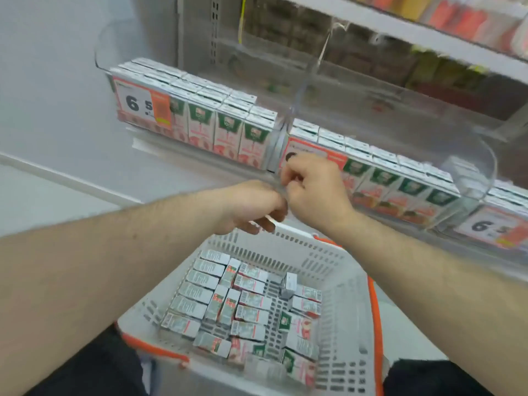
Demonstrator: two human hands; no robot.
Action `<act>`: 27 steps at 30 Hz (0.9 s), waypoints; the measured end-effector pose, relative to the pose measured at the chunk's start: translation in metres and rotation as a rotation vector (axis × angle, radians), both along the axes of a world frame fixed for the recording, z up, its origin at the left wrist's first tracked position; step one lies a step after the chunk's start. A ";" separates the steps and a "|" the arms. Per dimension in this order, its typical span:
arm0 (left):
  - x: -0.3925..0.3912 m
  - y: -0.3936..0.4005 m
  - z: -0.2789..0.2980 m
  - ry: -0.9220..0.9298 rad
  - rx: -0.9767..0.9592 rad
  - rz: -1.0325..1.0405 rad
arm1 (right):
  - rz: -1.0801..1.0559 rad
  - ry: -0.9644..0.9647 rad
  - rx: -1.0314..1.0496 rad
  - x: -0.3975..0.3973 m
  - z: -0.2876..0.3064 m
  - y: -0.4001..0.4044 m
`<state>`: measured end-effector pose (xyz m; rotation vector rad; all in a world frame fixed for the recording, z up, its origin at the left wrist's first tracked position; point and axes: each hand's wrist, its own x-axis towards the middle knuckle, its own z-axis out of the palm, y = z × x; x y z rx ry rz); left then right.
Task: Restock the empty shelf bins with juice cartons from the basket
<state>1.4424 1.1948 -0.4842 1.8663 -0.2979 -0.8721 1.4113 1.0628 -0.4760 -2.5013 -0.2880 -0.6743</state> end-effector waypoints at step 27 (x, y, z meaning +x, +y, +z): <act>-0.108 -0.057 -0.272 0.172 0.917 -0.593 | -0.408 1.212 0.161 -0.117 -0.281 -0.106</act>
